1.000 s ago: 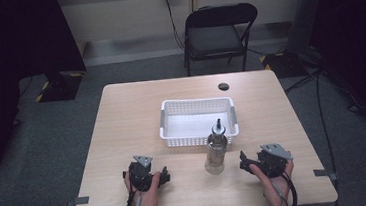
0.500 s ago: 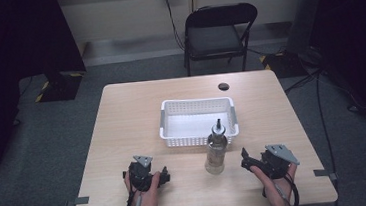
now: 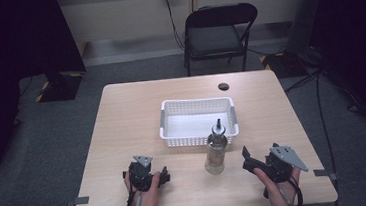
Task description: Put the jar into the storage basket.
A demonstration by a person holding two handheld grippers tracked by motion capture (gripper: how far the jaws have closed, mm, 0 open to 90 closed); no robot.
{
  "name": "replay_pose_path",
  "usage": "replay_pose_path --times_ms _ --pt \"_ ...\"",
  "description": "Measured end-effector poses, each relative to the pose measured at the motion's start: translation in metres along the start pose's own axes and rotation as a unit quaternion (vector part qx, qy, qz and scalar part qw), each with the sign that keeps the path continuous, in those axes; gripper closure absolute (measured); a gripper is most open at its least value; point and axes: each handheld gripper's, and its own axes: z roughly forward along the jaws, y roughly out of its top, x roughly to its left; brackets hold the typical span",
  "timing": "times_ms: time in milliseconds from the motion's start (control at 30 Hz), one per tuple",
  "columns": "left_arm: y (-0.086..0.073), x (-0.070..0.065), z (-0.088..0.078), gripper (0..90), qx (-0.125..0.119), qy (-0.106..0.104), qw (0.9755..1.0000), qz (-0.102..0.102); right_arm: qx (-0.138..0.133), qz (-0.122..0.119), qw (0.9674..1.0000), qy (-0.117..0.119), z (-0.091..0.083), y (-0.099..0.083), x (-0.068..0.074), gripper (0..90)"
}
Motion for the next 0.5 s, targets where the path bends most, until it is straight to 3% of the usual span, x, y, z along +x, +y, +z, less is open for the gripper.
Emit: replay_pose_path --times_ms 300,500 --pt "0.0 0.0 0.0 0.0 0.0 0.0 1.0 0.0 -0.036 0.029 0.9987 0.018 -0.015 0.011 0.004 0.0" --pt "0.0 0.0 0.0 0.0 0.0 0.0 1.0 0.0 -0.047 0.021 0.9982 0.032 -0.023 0.017 0.007 0.0"
